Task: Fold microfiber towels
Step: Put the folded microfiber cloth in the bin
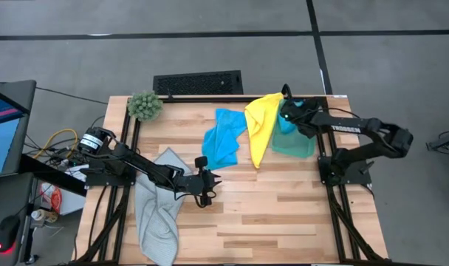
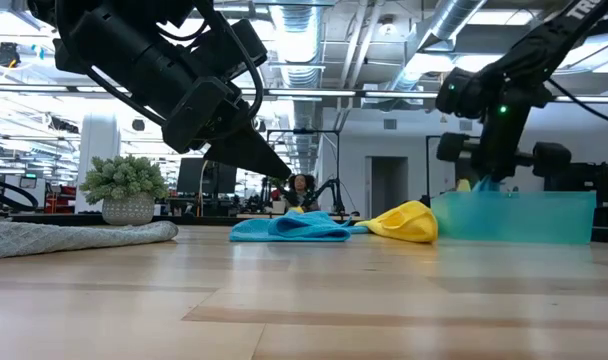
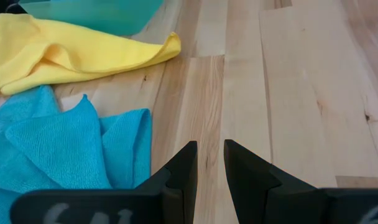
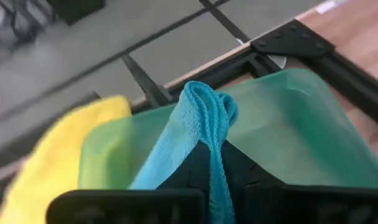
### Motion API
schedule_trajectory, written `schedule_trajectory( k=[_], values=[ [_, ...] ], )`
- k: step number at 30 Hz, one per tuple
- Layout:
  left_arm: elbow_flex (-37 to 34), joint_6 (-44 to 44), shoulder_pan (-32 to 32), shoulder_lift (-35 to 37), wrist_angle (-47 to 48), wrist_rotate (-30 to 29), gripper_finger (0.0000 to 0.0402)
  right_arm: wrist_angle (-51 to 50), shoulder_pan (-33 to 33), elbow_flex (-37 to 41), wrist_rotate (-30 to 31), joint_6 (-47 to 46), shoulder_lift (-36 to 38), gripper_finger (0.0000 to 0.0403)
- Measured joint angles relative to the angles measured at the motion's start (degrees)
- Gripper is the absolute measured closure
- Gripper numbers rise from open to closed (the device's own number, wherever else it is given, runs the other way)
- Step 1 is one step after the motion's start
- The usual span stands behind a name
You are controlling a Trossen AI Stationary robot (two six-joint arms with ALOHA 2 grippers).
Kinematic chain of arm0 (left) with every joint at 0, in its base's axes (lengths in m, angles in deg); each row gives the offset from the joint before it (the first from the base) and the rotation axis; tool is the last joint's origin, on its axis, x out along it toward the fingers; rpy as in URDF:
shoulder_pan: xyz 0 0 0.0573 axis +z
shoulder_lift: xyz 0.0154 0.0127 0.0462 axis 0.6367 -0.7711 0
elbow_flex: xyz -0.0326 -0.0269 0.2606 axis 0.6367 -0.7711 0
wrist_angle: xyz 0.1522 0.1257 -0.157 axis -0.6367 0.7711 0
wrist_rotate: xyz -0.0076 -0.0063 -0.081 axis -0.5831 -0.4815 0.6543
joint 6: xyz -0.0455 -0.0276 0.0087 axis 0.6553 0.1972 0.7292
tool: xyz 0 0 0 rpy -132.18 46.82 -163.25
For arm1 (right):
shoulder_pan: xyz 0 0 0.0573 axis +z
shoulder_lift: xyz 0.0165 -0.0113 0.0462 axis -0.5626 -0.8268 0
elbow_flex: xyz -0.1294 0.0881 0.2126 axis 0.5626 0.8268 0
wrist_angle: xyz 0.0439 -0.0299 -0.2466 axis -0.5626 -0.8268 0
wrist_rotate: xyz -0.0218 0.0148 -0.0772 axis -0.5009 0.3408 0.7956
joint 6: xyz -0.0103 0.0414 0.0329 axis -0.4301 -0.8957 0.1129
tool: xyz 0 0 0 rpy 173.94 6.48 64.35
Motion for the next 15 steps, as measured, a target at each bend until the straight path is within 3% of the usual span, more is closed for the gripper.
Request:
schedule_trajectory(
  k=[8,15],
  values=[
    [0.0,0.37,0.0,0.0,0.02,0.02,0.0329,-0.91,0.0,0.01,-0.2,15.17,0.48,0.0294],
    [0.0,1.71,0.02,0.0,0.35,0.07,0.0329,-6.3,-1.07,0.0,-0.08,16.38,2.76,0.0191]
  ],
)
